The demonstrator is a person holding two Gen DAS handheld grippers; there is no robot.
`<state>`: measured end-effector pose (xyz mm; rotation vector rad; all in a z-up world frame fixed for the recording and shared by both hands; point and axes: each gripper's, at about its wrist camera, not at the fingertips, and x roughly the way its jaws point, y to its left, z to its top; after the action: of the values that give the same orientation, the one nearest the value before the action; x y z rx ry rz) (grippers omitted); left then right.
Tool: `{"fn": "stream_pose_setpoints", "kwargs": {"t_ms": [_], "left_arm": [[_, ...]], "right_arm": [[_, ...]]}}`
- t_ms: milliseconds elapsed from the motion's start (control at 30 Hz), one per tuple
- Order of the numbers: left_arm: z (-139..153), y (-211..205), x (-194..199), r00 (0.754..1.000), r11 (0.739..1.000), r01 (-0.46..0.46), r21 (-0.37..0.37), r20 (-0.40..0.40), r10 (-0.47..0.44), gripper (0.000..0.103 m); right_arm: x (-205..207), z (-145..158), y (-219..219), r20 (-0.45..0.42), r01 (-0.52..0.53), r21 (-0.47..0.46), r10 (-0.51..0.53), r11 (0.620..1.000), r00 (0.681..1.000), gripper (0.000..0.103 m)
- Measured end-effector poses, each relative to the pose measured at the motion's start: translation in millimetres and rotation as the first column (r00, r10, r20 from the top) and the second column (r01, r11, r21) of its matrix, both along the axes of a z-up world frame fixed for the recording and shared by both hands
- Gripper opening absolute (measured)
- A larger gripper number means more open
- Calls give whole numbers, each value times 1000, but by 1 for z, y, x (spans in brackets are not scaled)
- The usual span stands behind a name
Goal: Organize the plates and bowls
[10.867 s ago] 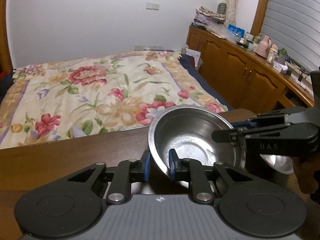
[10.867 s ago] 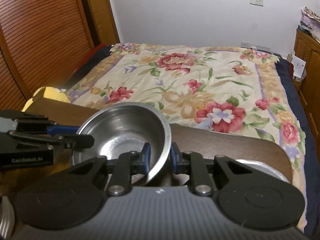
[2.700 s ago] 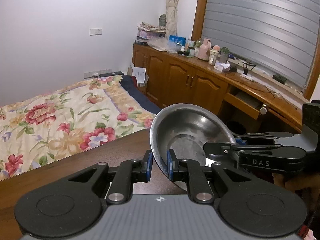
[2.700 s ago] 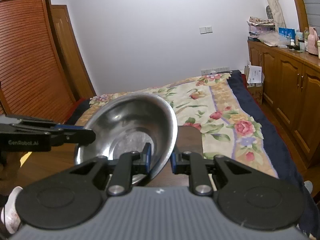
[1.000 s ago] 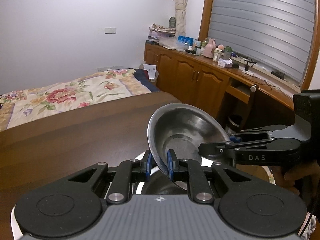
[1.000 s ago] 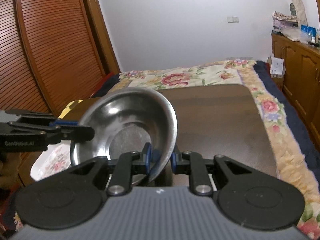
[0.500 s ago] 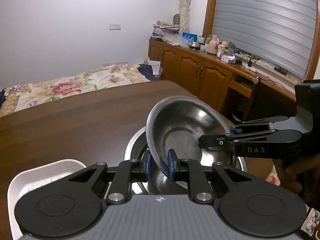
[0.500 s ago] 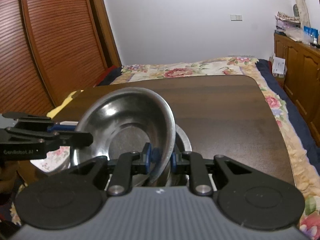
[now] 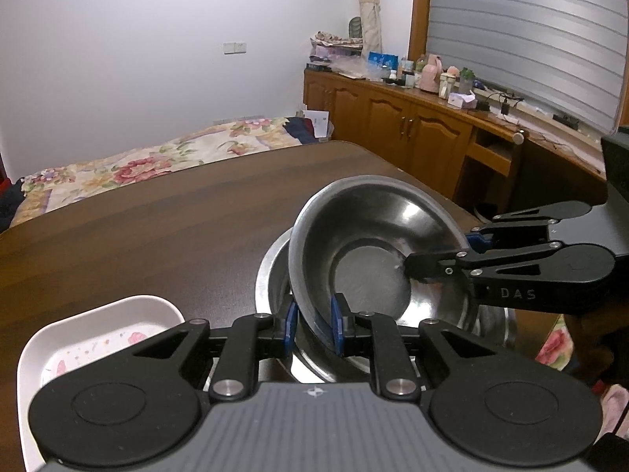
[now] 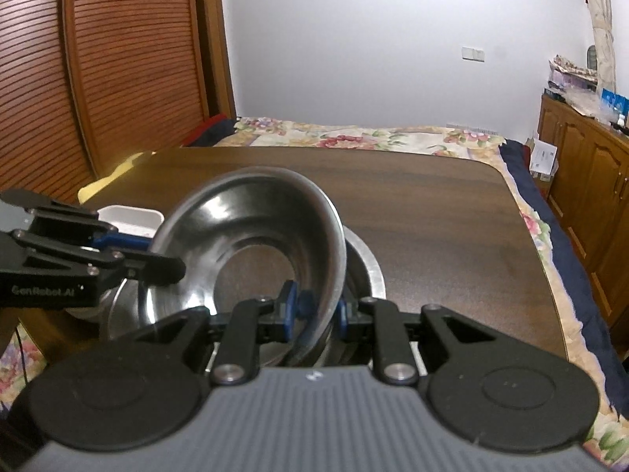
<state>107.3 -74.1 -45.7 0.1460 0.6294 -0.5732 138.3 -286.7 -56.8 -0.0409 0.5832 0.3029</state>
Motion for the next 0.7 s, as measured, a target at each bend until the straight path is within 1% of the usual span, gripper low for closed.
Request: {"fn": "stream_pose_setpoints", "kwargs": {"t_ms": [167,533,700], "left_arm": [[0,-1,0,1000,1000,-4,-6,3,4,19],[-6,7,-3,1000,999,-21,-41,-2,21,19],[-4,10,-4,1000,998,-26,-55,4,26,19]], "right_arm": [[2,0,-1,1,-4,-3,4,1000,1000,22],[-1,-2,-11,10,51,109,-52,993,999,23],[-4,0,-14,27,63,138,-67,988,997,23]]}}
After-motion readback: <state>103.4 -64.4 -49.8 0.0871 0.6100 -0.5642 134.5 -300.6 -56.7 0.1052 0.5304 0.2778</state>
